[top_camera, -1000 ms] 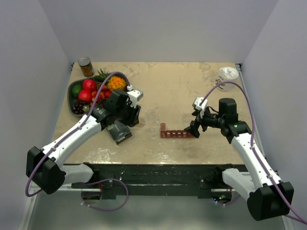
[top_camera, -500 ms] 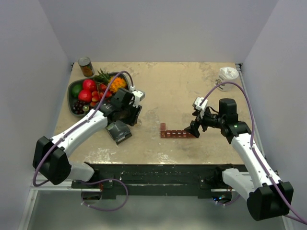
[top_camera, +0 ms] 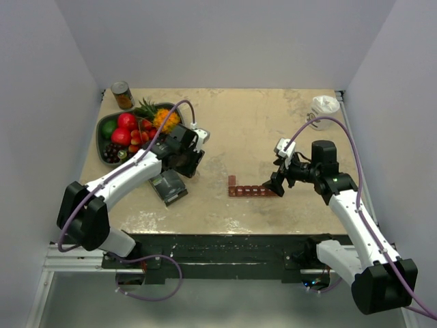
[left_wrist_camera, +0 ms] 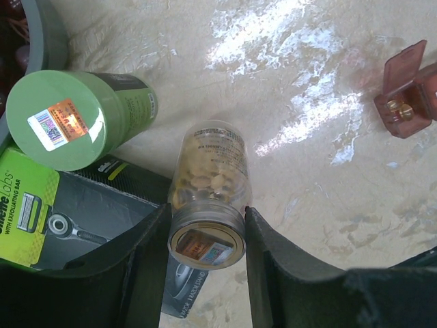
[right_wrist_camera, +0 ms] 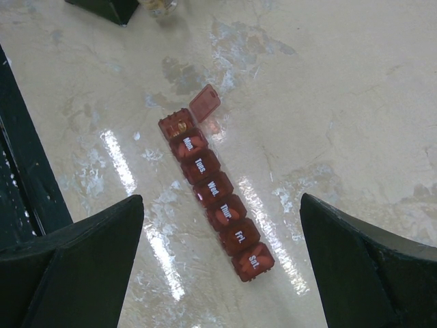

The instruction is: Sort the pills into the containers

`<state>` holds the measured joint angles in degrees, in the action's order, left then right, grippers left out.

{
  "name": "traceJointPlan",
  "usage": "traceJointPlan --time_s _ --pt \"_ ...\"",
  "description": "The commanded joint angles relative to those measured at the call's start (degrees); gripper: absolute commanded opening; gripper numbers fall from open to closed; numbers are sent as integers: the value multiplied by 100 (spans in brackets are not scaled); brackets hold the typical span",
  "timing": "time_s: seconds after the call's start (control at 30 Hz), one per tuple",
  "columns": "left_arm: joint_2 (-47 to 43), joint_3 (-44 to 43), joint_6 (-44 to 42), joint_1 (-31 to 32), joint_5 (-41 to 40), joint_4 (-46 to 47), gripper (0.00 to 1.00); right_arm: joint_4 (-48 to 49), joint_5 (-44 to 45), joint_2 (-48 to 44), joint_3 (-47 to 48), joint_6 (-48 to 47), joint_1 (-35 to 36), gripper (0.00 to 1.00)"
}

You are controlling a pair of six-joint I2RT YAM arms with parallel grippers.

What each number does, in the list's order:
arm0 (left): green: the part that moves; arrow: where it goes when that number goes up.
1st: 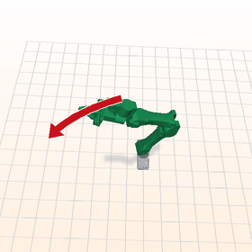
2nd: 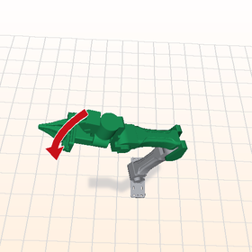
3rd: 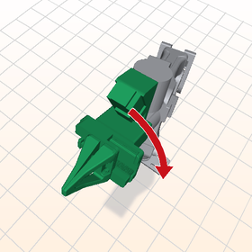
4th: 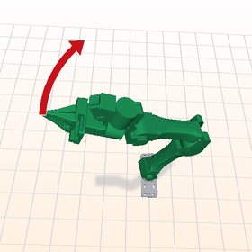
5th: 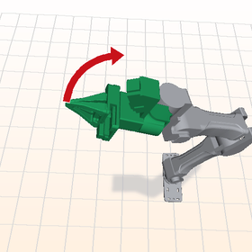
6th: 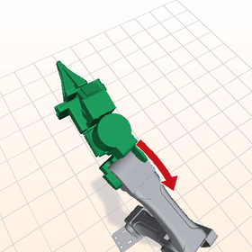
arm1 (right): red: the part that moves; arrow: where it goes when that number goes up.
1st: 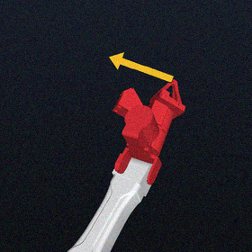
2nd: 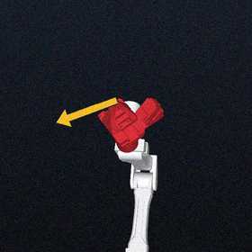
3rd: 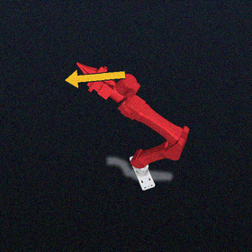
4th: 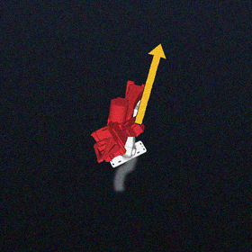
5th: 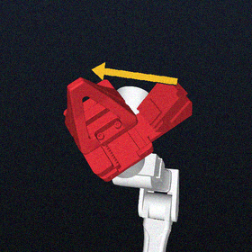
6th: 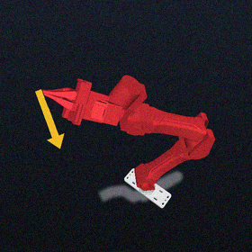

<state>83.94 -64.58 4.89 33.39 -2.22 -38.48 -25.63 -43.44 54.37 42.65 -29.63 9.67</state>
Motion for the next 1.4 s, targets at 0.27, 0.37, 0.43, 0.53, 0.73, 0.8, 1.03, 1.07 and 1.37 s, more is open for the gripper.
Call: traceJointPlan --time_s 0.27,0.37,0.43,0.53,0.73,0.8,1.03,1.07,1.37 --pt "544 -371 -155 1 -727 -98 35 181 -129 3 -29 -96 -35 99" --pt "641 -433 -128 28 -824 -107 49 172 -121 3 -29 -122 -35 99" --pt "650 -459 -119 19 -842 -107 53 163 -130 3 -29 -131 -36 99" --pt "641 -503 -111 19 -842 -125 62 155 -156 12 -29 -149 -35 99" --pt "545 -556 -111 27 -842 -151 66 128 -182 21 -29 -201 -36 99" --pt "440 -582 -93 27 -833 -151 66 102 -182 21 -38 -271 -27 99" --pt "-141 -670 -75 27 -737 -2 70 -135 -472 47 -126 -860 -36 99" --pt "-211 -662 -75 28 -719 103 72 -196 -585 65 -152 -930 -36 99" --pt "-1247 66 -172 -8 -411 1393 99 -1215 -692 486 -12 -2809 -36 99"
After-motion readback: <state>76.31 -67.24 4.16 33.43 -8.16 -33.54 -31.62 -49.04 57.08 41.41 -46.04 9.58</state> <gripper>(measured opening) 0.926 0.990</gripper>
